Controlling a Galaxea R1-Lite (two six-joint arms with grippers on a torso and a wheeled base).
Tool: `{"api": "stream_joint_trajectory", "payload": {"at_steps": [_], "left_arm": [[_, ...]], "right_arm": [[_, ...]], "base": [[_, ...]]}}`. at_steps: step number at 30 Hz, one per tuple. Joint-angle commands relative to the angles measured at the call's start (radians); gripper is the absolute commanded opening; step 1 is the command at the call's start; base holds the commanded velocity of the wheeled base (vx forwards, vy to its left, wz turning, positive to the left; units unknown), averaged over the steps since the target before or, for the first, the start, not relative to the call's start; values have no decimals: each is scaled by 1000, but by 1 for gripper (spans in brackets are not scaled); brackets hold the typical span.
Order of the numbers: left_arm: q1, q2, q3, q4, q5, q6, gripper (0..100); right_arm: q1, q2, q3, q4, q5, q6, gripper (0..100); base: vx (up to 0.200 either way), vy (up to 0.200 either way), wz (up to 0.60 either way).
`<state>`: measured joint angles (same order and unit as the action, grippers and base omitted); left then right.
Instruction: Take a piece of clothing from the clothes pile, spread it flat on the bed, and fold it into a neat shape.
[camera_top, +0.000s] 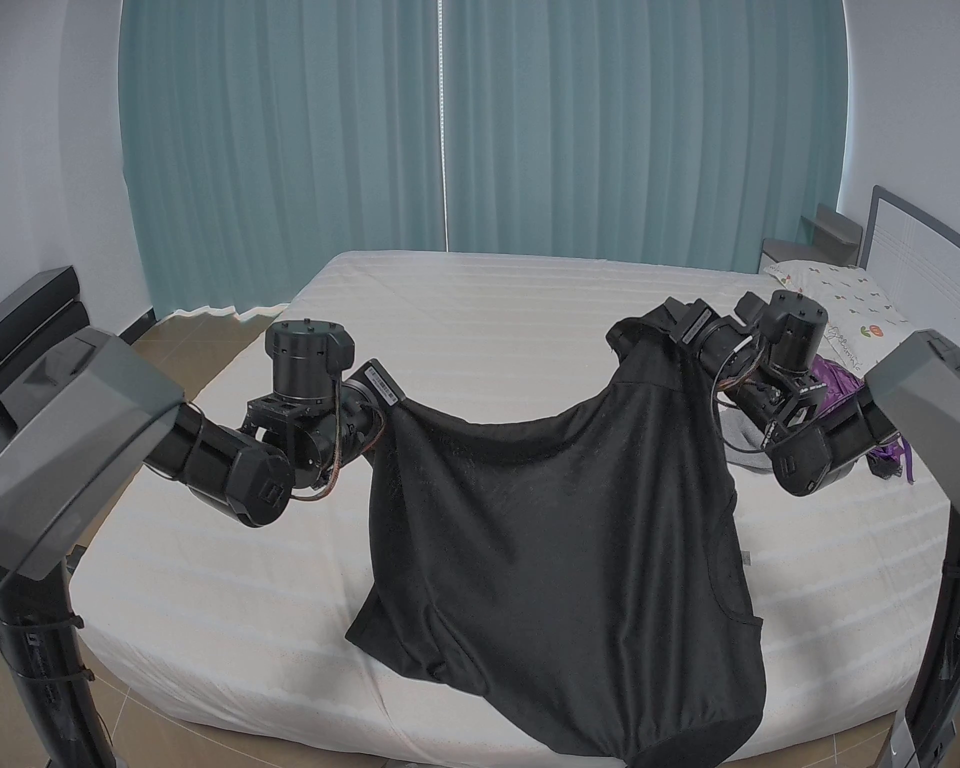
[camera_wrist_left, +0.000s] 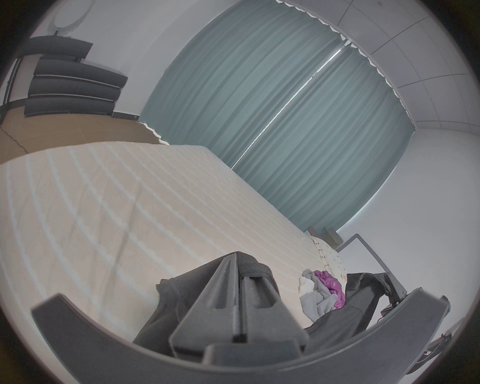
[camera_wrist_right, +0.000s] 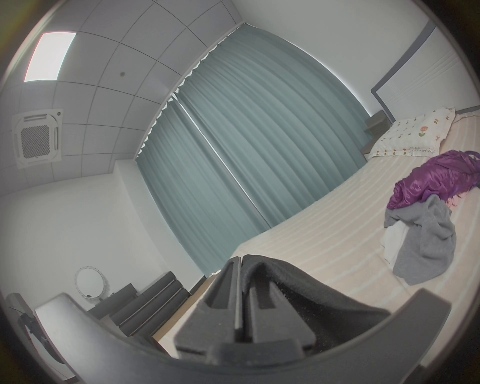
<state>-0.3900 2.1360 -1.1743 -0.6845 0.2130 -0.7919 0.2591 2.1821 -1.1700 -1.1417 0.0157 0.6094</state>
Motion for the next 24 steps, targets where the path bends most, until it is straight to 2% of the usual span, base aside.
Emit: {"api": "stream_joint_trajectory", "payload": {"at_steps": [1,9,10,11,18,20,24], "left_arm": [[0,111,-5,-33,0,-10,0],[-9,211,-15,-89,0,-13,0],[-9,214,-18,-89,0,-13,0],[-9,231,-31,-89,0,-35,100],[-3,312,-74,-89,11,-58,100],[11,328,-90,-90,25,-55,100],[54,360,-165,-116,123,-56,100]], "right_arm": [[0,131,-7,-32,-17,-3,0],[-8,240,-8,-64,-33,-3,0],[-9,245,-8,-64,-33,-3,100],[-14,266,-7,-64,-31,-3,100],[-35,357,-7,-66,-43,1,100],[-49,358,-14,-72,-69,6,100],[-77,372,-102,-112,-177,10,100]], "base": [[0,0,0],[0,0,0],[0,0,0],[0,0,0],[0,0,0],[0,0,0],[0,0,0]]}}
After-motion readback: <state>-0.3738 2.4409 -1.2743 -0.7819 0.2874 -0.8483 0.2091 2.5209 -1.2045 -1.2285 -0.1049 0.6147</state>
